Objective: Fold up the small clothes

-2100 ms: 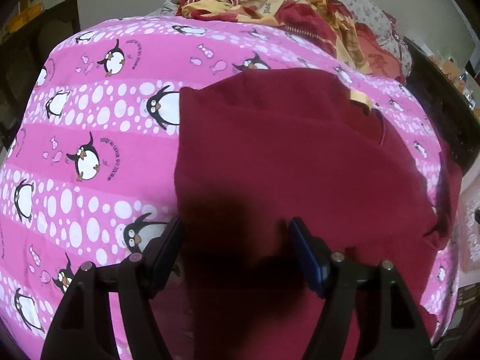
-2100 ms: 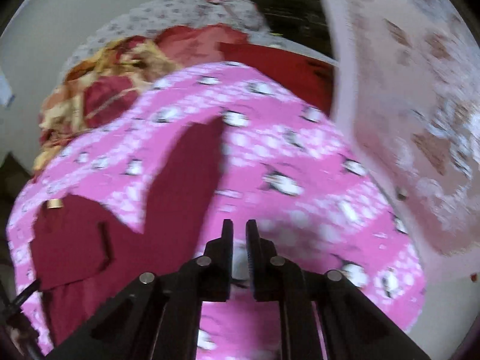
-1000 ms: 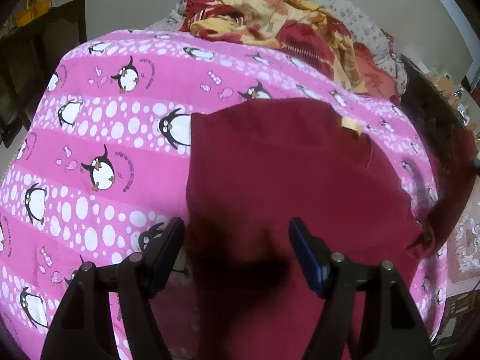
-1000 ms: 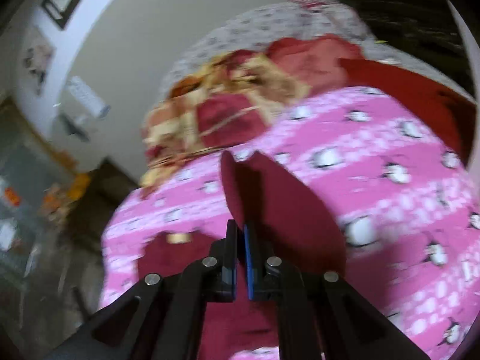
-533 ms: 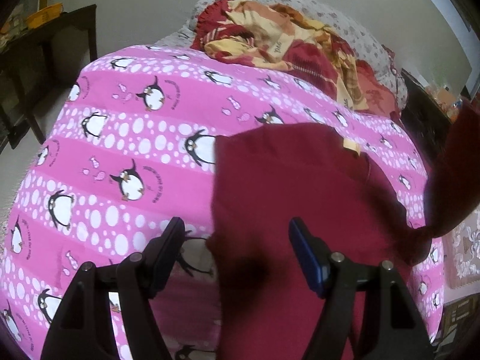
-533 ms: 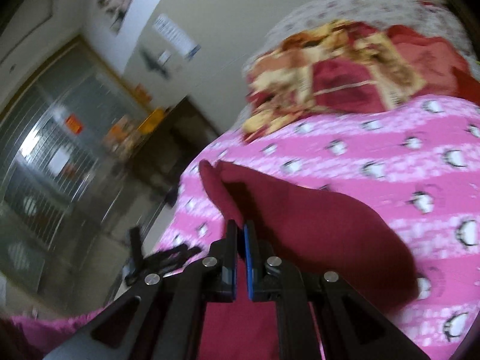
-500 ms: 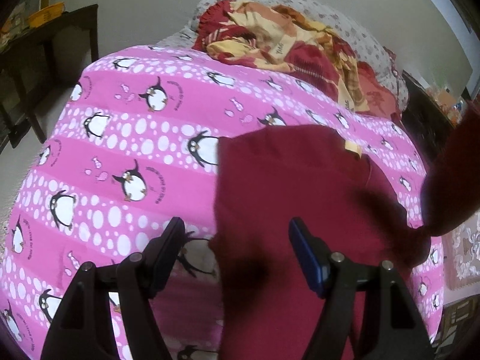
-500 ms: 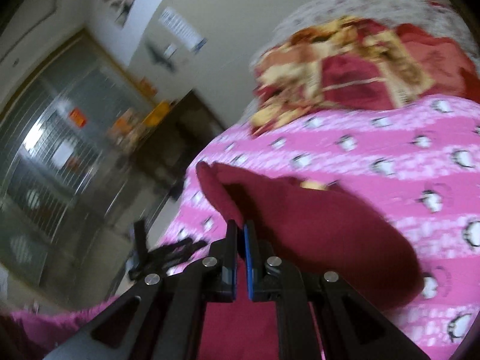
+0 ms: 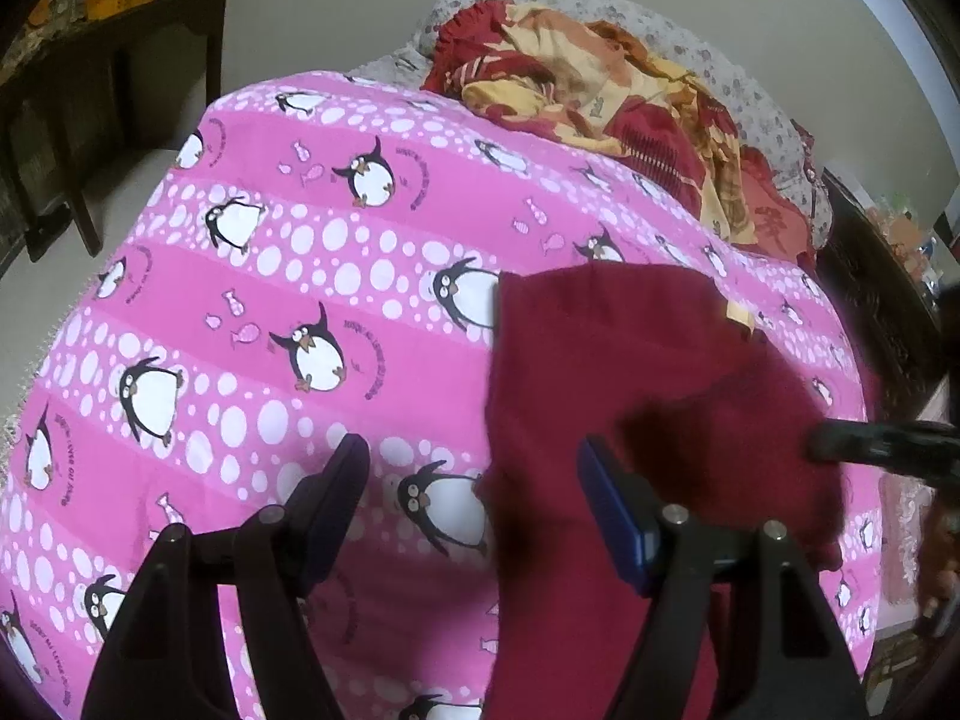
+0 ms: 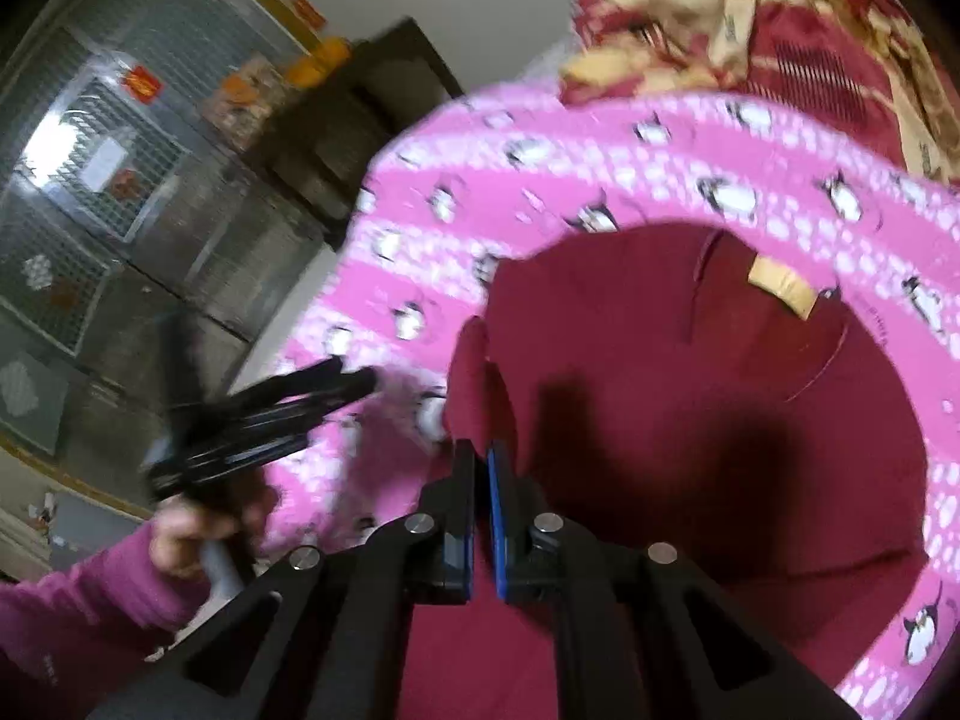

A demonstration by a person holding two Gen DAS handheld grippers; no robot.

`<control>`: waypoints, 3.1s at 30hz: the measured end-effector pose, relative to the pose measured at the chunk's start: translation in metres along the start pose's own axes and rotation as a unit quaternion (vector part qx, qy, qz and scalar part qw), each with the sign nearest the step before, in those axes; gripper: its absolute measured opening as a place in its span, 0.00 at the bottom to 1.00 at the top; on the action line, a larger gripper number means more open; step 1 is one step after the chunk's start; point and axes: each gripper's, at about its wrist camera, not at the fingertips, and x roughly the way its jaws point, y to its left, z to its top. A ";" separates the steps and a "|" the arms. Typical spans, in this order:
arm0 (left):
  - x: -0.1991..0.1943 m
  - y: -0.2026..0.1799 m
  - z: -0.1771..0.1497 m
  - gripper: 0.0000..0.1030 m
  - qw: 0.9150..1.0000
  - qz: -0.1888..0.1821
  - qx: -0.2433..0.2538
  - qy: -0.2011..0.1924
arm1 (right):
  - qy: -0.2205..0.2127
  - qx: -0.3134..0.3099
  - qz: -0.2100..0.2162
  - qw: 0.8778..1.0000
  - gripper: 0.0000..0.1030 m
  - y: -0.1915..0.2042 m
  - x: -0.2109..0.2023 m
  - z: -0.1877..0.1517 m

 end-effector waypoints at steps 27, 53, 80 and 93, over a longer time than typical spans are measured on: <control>0.059 -0.074 0.003 0.71 0.994 -0.042 0.095 0.040 | -0.102 0.096 -0.077 0.987 0.52 -0.055 -0.066 -0.056; 0.100 -0.126 -0.010 0.32 0.974 -0.064 0.199 0.087 | -0.108 0.201 -0.070 0.971 0.61 -0.098 -0.101 -0.145; 0.027 -0.074 0.040 0.11 0.992 -0.061 0.110 0.006 | -0.142 0.270 -0.150 0.941 0.41 -0.187 -0.083 -0.107; 0.080 -0.083 0.018 0.11 0.994 -0.039 0.096 0.043 | -0.170 0.177 -0.312 0.918 0.08 -0.190 -0.102 -0.071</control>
